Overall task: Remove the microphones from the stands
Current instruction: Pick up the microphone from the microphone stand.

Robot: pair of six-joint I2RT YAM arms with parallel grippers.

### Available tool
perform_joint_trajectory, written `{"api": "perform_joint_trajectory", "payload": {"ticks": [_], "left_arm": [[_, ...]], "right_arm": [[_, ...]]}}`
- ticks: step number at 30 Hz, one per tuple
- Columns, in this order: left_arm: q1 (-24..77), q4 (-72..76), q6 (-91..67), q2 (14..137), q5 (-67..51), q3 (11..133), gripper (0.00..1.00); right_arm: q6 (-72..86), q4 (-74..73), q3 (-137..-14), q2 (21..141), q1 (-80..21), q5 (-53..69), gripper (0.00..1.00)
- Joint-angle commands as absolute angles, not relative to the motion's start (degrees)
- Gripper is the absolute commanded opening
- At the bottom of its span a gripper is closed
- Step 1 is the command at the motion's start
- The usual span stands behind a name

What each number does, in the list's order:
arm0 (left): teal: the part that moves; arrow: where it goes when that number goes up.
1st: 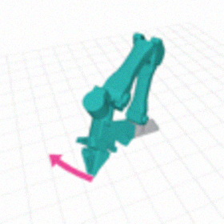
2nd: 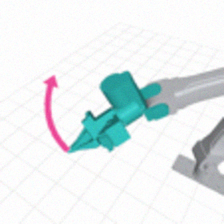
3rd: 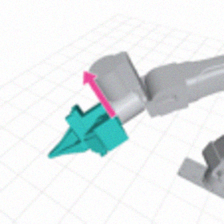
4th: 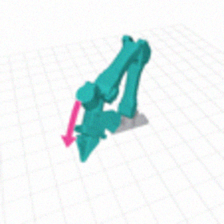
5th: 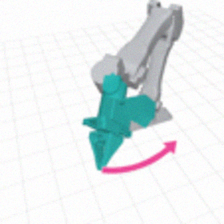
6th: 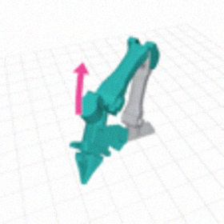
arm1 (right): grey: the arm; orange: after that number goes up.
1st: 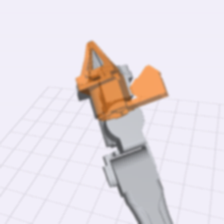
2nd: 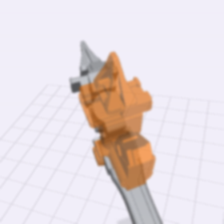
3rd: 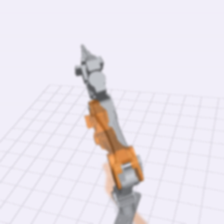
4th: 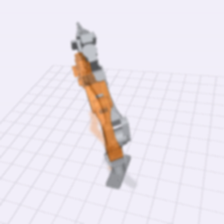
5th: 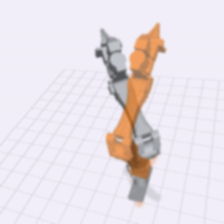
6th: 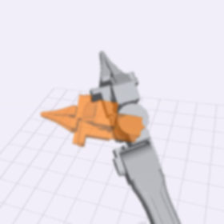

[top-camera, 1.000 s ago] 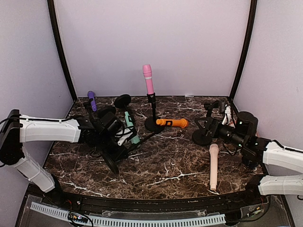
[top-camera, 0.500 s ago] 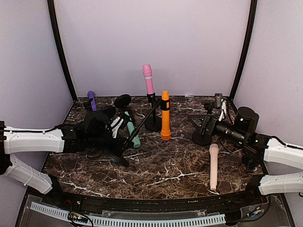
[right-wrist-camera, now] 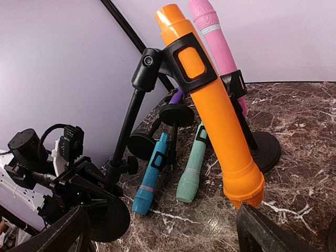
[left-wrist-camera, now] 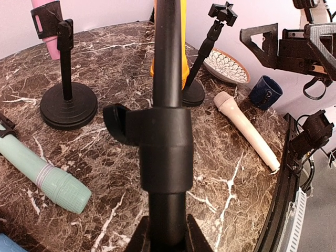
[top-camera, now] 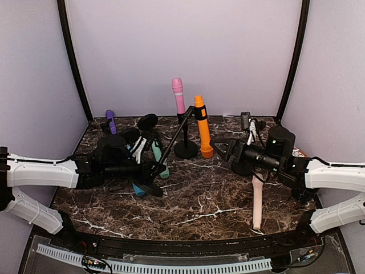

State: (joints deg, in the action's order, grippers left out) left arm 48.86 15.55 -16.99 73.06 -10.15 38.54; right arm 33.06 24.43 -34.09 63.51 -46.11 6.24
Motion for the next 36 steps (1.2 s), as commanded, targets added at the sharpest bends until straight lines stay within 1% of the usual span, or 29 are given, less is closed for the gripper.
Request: {"api": "perform_joint_trajectory", "payload": {"ticks": [1,7,12,16,20,27,33,36], "left_arm": [[48.9,27.9,-17.2,70.6,-12.7,37.4,0.0],[48.9,30.1,-17.6,69.5,-14.5,36.0,0.0],[48.9,30.6,-17.7,68.0,-12.6,35.8,0.0],[48.8,33.1,-17.7,66.8,-11.6,35.8,0.0],[48.9,36.7,-17.7,66.8,-11.6,35.5,0.0],[48.8,42.8,-18.7,67.9,-13.0,35.1,0.0],[48.8,46.0,-19.3,69.0,-14.0,34.3,0.0],[48.9,47.3,-19.9,69.4,-14.4,34.0,0.0]], "right_arm": [[33.5,28.9,-37.4,66.2,-47.5,4.3,0.98],[30.8,23.7,-40.8,67.5,-48.2,0.2,0.97],[30.7,23.9,-40.9,67.5,-48.4,0.5,0.98],[30.4,26.2,-41.4,68.8,-49.5,3.4,0.97],[29.8,25.8,-45.7,72.0,-51.5,4.8,0.92],[26.3,24.3,-54.7,77.5,-55.9,3.3,0.88],[26.5,26.4,-58.5,82.1,-56.8,3.7,0.83],[26.6,26.1,-60.4,84.0,-57.1,2.2,0.79]]}}
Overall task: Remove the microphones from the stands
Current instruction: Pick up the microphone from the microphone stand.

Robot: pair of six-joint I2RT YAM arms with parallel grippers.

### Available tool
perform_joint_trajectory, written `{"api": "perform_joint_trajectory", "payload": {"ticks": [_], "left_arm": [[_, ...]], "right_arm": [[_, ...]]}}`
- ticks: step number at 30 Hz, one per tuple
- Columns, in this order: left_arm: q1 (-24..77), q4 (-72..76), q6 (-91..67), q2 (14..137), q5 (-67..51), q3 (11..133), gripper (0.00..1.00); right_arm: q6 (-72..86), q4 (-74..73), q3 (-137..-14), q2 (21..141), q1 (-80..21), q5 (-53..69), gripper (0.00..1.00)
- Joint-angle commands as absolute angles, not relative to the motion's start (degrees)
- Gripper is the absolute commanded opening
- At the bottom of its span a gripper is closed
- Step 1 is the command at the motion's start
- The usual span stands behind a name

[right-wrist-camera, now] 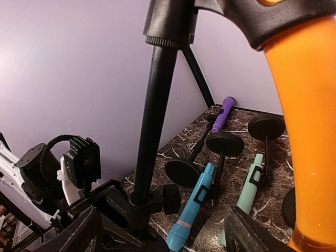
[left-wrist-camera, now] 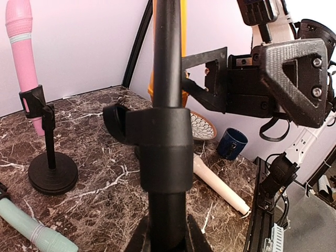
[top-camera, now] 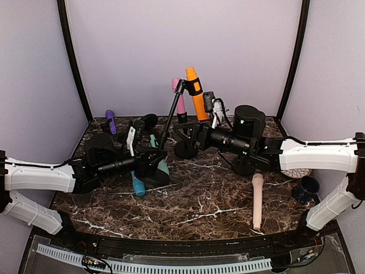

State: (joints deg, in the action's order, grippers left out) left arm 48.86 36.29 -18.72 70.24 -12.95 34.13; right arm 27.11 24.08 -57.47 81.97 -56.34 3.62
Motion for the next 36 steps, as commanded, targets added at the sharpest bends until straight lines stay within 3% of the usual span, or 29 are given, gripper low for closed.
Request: {"api": "perform_joint_trajectory", "payload": {"ticks": [1,5,20,36], "left_arm": [[48.8,47.6,-20.2,69.3,-14.2,33.8,0.0],[48.8,48.0,-20.5,68.4,-10.8,33.3,0.0],[48.4,52.5,-22.3,69.4,-10.8,34.3,0.0],[48.1,55.6,-24.2,67.7,-14.0,33.7,0.0]], "right_arm": [[26.6,25.9,-60.6,84.1,-57.3,1.1,0.78],[26.7,25.9,-59.1,83.3,-57.3,-2.3,0.78],[29.2,27.8,-49.5,77.9,-57.2,-9.6,0.95],[32.1,37.0,-44.7,84.7,-57.0,-8.9,0.83]]}}
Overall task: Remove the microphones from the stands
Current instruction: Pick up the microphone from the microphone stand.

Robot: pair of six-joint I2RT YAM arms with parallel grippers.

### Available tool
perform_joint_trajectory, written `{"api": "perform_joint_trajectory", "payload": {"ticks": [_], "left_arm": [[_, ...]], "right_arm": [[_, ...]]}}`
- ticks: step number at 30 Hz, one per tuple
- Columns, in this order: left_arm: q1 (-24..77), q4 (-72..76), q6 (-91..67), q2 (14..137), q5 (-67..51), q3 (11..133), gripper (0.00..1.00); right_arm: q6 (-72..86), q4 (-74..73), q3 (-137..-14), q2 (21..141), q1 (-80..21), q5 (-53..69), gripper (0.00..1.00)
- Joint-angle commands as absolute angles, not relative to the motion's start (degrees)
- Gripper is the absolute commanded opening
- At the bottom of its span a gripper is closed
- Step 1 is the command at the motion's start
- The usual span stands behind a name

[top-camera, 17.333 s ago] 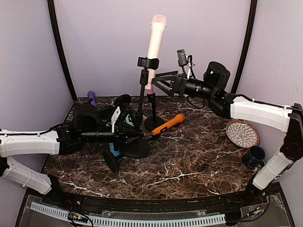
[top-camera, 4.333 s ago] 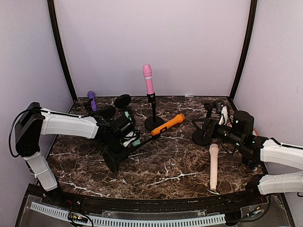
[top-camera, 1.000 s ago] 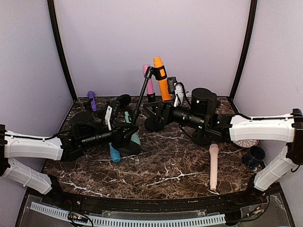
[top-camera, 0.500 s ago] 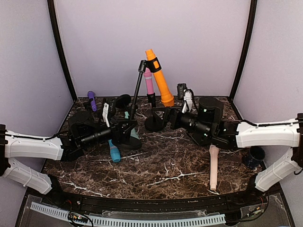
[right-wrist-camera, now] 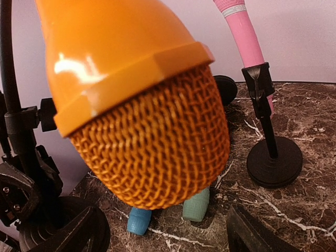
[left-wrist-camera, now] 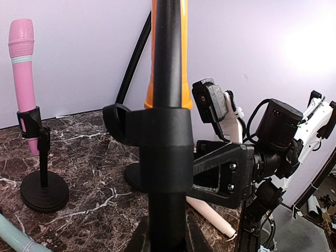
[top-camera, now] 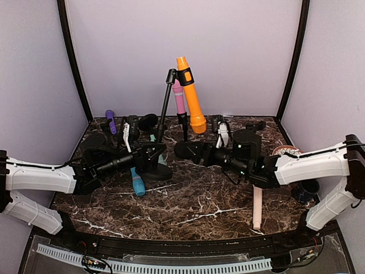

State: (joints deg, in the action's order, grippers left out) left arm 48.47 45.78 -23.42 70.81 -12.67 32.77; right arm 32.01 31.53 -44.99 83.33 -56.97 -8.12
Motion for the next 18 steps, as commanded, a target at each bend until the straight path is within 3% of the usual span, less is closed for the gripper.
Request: {"api": "perform_joint_trajectory", "payload": {"ticks": [1,18], "left_arm": [[48.1,55.8,-24.4,67.6,-14.2,33.6,0.0],[48.2,47.4,-24.7,63.2,-20.3,31.1,0.0]], "right_arm": [[31.8,36.9,-44.9,85.0,-56.8,-9.6,0.83],[29.6,36.1,-48.2,79.5,-52.0,-15.5,0.78]]}}
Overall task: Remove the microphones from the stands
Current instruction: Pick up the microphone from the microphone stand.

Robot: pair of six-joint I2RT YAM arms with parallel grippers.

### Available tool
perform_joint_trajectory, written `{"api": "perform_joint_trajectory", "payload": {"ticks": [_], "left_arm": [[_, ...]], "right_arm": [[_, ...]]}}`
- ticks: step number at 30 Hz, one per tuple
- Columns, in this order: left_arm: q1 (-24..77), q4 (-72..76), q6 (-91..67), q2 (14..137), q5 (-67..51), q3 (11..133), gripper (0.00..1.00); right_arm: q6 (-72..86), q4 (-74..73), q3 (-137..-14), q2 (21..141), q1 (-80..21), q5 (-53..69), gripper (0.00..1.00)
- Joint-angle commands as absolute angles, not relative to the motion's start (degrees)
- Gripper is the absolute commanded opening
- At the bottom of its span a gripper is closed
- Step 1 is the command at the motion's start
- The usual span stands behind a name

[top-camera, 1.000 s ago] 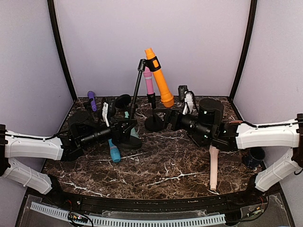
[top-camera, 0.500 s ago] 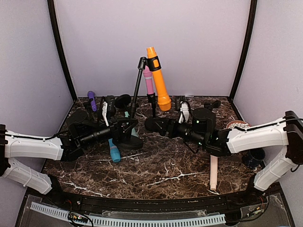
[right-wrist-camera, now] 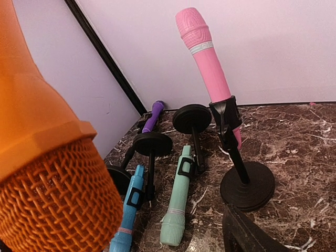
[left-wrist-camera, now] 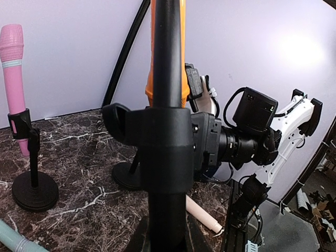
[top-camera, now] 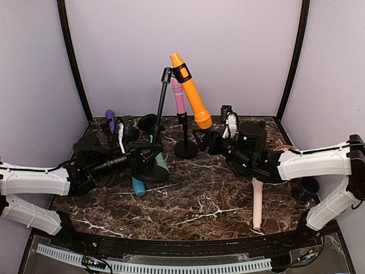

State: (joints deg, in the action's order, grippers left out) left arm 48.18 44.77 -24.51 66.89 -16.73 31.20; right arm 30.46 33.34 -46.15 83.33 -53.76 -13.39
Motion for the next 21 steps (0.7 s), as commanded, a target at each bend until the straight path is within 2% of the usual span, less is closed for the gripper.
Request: {"api": "perform_joint_trajectory", "payload": {"ticks": [1,21], "left_arm": [[48.1,45.8,-24.7,63.0,-20.5,31.0,0.0],[48.2,32.7,-18.6,62.1,-26.1,30.3,0.0]], "right_arm": [[29.5,36.1,-48.3,78.9,-51.7,-15.4,0.78],[26.9,34.6,-58.1,76.3,-49.0,-14.3,0.79]]}}
